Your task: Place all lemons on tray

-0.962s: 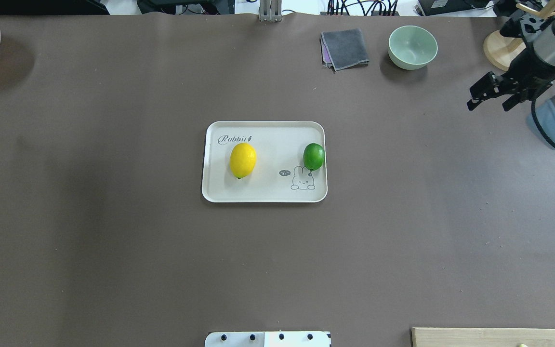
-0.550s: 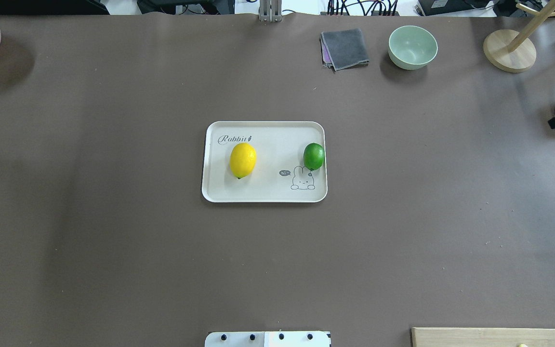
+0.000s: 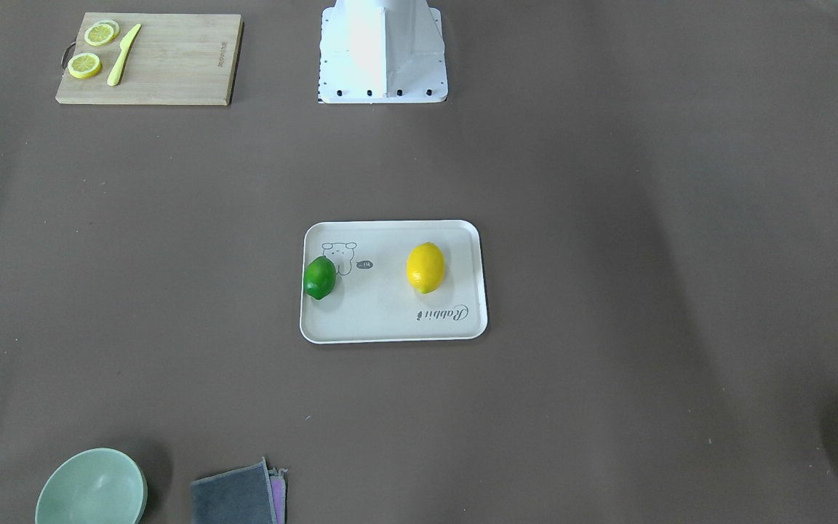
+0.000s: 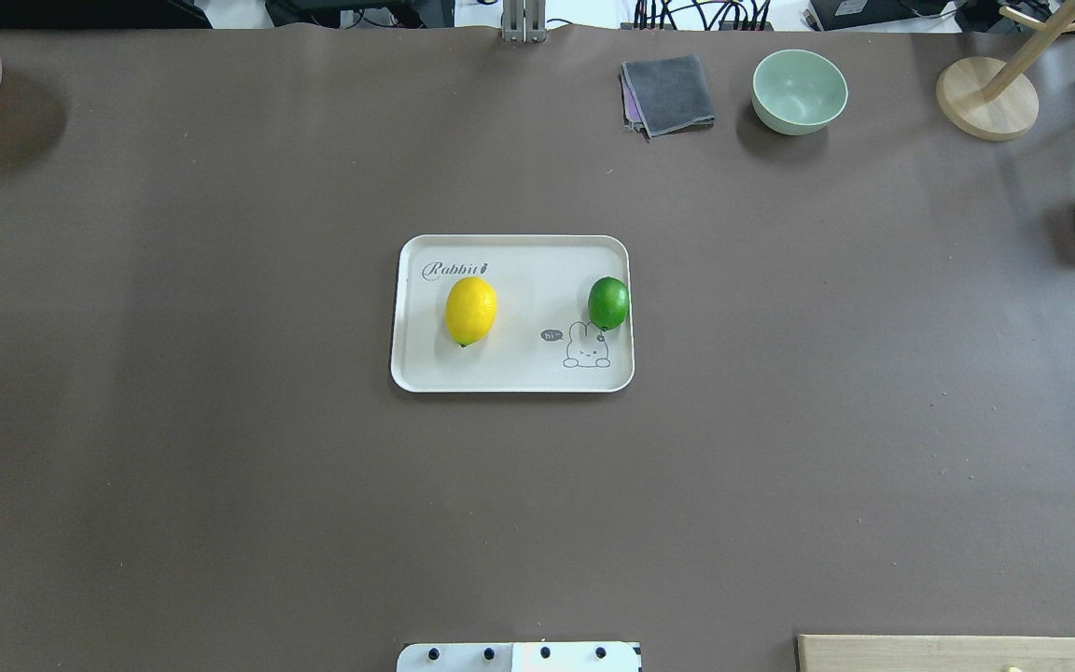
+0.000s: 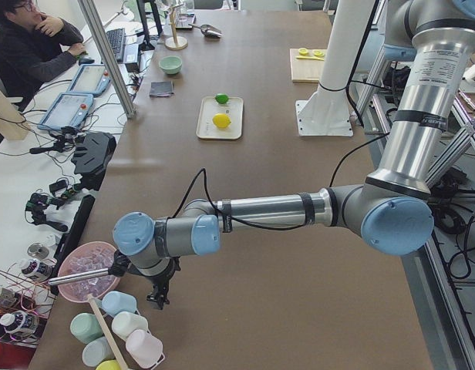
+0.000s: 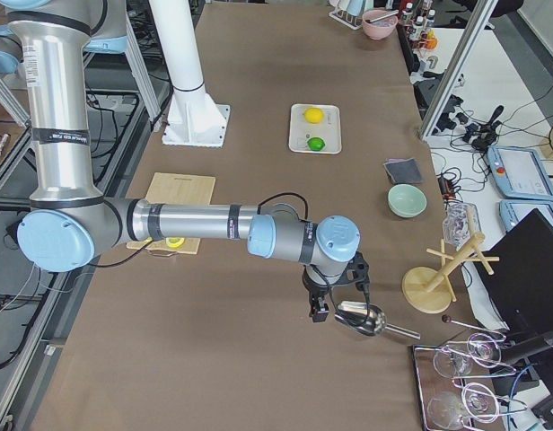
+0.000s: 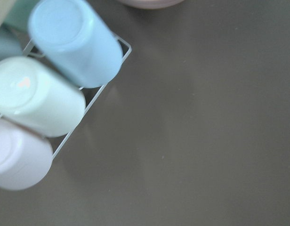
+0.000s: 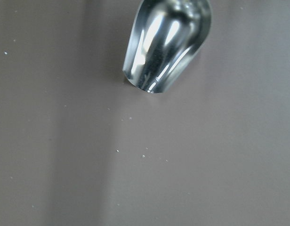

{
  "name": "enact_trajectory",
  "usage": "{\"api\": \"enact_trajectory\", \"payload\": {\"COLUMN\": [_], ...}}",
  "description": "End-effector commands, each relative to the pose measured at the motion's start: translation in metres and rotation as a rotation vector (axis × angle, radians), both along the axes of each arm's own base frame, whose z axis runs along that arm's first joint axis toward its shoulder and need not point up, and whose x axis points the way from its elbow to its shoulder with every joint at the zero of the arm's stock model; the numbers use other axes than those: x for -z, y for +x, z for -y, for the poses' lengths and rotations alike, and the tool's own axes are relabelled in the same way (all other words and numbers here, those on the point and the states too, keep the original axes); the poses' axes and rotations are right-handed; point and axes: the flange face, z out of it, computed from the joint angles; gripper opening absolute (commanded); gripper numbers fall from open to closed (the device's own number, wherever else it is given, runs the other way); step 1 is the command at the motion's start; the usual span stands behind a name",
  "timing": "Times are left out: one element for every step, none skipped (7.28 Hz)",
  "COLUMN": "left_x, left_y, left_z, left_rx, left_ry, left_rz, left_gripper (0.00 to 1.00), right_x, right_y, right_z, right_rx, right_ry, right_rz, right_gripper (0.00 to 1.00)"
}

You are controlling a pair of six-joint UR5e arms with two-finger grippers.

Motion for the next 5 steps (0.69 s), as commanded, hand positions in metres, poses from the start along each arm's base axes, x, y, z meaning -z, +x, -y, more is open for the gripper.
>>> {"api": "enact_trajectory", "payload": {"left_x": [-0.027,-0.023,-0.018,-0.015,-0.015], "left_y": [-0.028,-0.034,-0.039,-0.039,-0.039], "left_z": [-0.042,-0.043,-0.041,-0.044,-0.046], "left_rx": [0.069,0.087,0.108,0.116,0.155], "left_ry": [-0.077,-0.083,-0.084,-0.085,-0.119], "left_rz": [-0.016,-0.016,-0.016,-0.014,-0.013], "left_gripper": [0.98,0.98,0.98,0.98,0.98], "right_x": [-0.007,-0.006,-0.006,-0.007,-0.007], "right_y": [0.025,0.025,0.024,0.024,0.023], "right_z": [-0.011,-0.01,-0.011,-0.013,-0.012], "right_rx": [-0.041,-0.046,-0.08,-0.095,-0.093], "right_ry": [-0.063,-0.071,-0.103,-0.118,-0.116], "right_rz": [-0.016,-0.022,-0.018,-0.011,-0.015], "right_gripper": [1.0,1.0,1.0,1.0,1.0]}}
